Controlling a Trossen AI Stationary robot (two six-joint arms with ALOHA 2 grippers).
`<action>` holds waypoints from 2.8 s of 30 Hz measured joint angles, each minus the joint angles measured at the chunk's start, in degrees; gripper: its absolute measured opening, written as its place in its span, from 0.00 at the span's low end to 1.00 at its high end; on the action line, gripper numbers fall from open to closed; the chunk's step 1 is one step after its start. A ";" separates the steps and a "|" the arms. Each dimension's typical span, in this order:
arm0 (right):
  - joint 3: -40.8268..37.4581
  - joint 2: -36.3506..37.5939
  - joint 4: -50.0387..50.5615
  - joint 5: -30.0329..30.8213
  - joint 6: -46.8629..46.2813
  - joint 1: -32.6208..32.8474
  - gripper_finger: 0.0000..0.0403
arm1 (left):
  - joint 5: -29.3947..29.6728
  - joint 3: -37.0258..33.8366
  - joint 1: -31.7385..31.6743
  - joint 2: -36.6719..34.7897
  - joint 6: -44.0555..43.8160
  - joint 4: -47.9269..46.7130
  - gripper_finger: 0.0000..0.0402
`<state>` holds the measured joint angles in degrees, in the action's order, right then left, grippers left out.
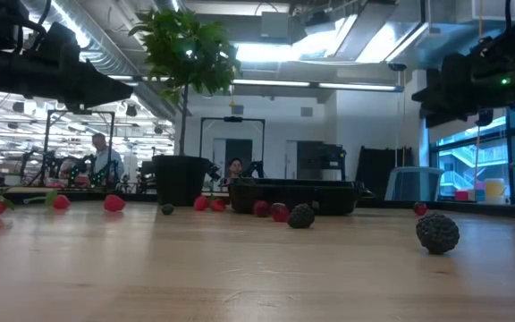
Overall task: Pick and placing Produce into tupperware
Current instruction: Put the top red cherry into the black container
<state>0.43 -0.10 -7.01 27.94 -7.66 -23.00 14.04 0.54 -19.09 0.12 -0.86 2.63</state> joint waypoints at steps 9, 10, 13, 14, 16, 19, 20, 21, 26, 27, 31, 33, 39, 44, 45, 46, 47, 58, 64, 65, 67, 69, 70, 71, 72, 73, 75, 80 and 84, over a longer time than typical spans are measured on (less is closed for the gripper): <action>0.46 -0.22 -0.14 -12.88 3.63 0.02 0.47 | 0.00 0.00 -0.01 0.02 0.00 0.00 0.27; 1.11 -0.54 0.13 -13.48 3.61 0.02 0.47 | 0.00 -0.02 0.00 0.02 0.00 0.00 0.27; 4.60 -2.33 3.97 -14.14 3.67 0.02 0.47 | 0.00 -0.02 -0.02 0.02 0.02 0.00 0.27; 6.28 -3.36 6.33 -14.16 3.77 0.02 0.47 | 0.00 -0.01 0.00 0.02 0.02 0.00 0.27; 9.90 -5.91 11.03 -14.19 4.93 0.02 0.47 | 0.00 -0.02 -0.01 0.01 0.02 0.00 0.27; 15.85 -11.41 18.03 -14.23 5.18 0.00 0.47 | 0.00 -0.02 -0.02 0.01 0.02 0.00 0.27; 17.97 -13.62 20.59 -14.25 5.16 -0.02 0.47 | 0.00 -0.02 -0.01 0.01 0.02 0.00 0.27; 19.89 -15.86 23.13 -14.25 5.12 -0.02 0.47 | 0.00 -0.01 -0.01 0.01 0.02 0.00 0.27; 29.58 -27.56 33.27 -14.19 -3.85 -0.02 0.47 | 0.00 -0.02 0.00 0.02 0.02 0.00 0.27; 31.48 -30.00 35.42 -14.21 -4.57 -0.02 0.47 | 0.01 0.00 -0.02 0.02 0.02 0.00 0.27; 38.15 -39.83 45.10 -14.20 -5.87 -0.02 0.47 | 0.01 0.00 -0.01 0.00 0.02 0.00 0.27; 40.82 -44.73 48.60 -14.24 -7.37 -0.02 0.47 | 0.02 0.00 0.00 0.02 0.02 0.00 0.27; 47.38 -57.12 56.42 -17.06 -13.21 -1.32 0.47 | 0.02 -0.02 -0.02 0.02 0.02 0.00 0.27; 48.72 -63.95 57.76 -18.60 -11.83 -2.64 0.47 | 0.02 -0.02 -0.01 0.01 0.02 0.02 0.27; 48.62 -64.98 58.11 -18.65 -11.49 -2.90 0.47 | 0.02 -0.01 -0.01 0.01 0.02 0.01 0.27; 48.39 -65.93 58.25 -18.79 -11.33 -3.19 0.47 | 0.02 0.00 -0.01 0.00 0.02 0.00 0.27; 48.06 -66.89 58.35 -19.04 -11.28 -3.53 0.47 | 0.02 -0.01 -0.01 0.01 0.02 0.01 0.27; 45.37 -74.86 54.86 -19.12 -2.20 -7.30 0.47 | 0.02 -0.02 -0.01 0.00 0.02 0.00 0.27; 43.26 -78.01 49.80 -19.12 3.31 -8.88 0.47 | 0.02 -0.02 -0.02 0.02 0.02 0.00 0.27; 43.25 -78.57 49.72 -19.12 3.67 -9.01 0.47 | 0.02 -0.01 0.00 0.01 0.02 0.00 0.27; 43.25 -79.64 49.41 -19.10 4.11 -9.09 0.47 | 0.02 -0.02 -0.01 0.00 0.02 0.01 0.27; 43.25 -80.86 48.83 -19.11 4.92 -9.07 0.47 | 0.02 -0.01 -0.01 0.02 0.02 0.00 0.27; 43.25 -81.38 48.34 -19.11 5.01 -9.07 0.47 | 0.02 -0.02 -0.01 0.02 0.02 0.02 0.27; 43.25 -81.97 47.98 -19.12 5.02 -9.07 0.47 | 0.02 0.00 -0.01 0.01 0.02 0.00 0.27; 43.25 -82.62 47.83 -19.10 5.03 -9.09 0.47 | 0.02 0.00 0.00 0.02 0.02 0.00 0.27; 43.25 -83.32 47.84 -19.10 5.05 -9.09 0.47 | 0.02 0.00 -0.02 0.02 0.02 0.02 0.27; 43.25 -84.54 47.83 -19.10 5.11 -9.09 0.47 | 0.02 -0.01 0.00 0.01 0.00 0.00 0.27; 43.25 -87.25 47.76 -19.06 5.35 -9.09 0.47 | 0.02 -0.01 -0.02 0.02 0.02 0.00 0.27; 43.25 -89.42 47.09 -18.61 5.65 -9.09 0.47 | 0.02 0.00 0.00 0.00 0.02 0.00 0.27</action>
<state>43.68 -89.51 40.08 9.33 -2.01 -32.10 14.07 0.54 -19.09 0.12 -0.84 2.63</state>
